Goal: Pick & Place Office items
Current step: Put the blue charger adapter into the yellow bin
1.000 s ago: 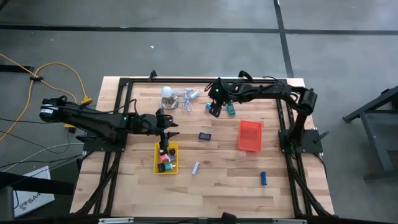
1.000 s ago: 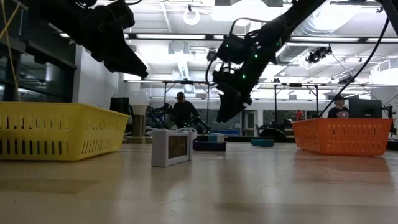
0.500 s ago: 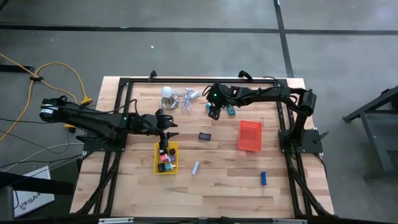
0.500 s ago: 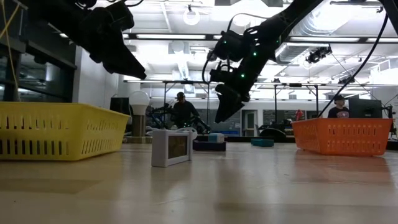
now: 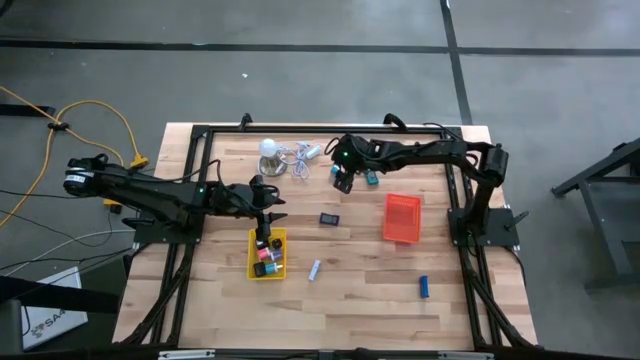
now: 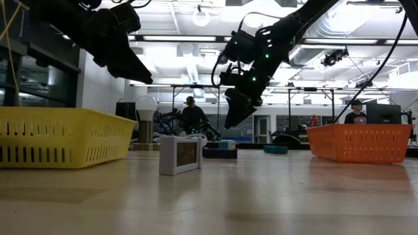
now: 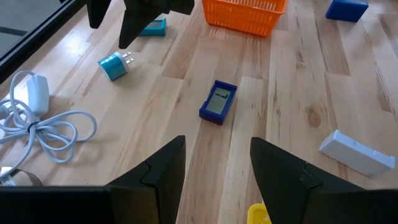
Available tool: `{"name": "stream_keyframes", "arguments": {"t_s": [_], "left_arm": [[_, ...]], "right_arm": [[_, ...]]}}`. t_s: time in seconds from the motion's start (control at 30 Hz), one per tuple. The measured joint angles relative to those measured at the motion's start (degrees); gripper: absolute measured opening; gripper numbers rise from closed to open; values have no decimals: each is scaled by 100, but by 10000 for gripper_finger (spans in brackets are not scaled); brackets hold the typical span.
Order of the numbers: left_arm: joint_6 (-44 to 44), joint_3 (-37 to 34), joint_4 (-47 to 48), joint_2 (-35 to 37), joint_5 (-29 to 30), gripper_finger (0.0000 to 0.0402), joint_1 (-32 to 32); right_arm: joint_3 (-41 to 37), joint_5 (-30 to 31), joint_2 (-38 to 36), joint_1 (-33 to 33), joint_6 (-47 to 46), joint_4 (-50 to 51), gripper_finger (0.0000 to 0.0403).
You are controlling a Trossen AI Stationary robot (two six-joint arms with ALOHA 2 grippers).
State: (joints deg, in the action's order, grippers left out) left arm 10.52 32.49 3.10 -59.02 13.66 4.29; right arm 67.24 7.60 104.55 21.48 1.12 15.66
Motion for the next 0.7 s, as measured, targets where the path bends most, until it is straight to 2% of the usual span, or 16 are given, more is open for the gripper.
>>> {"name": "stream_keyframes", "arguments": {"t_s": [0.23,0.5,0.7], "left_arm": [[-2,0,-5,0,-1,175,0],[0,0,-8,0,-1,175,0],[24,0,-12,0,-5,175,0]], "right_arm": [[0,-149,2,137,-703,119,272],[0,-190,23,162,-701,135,272],[-2,-193,387,92,-637,-36,272]]}}
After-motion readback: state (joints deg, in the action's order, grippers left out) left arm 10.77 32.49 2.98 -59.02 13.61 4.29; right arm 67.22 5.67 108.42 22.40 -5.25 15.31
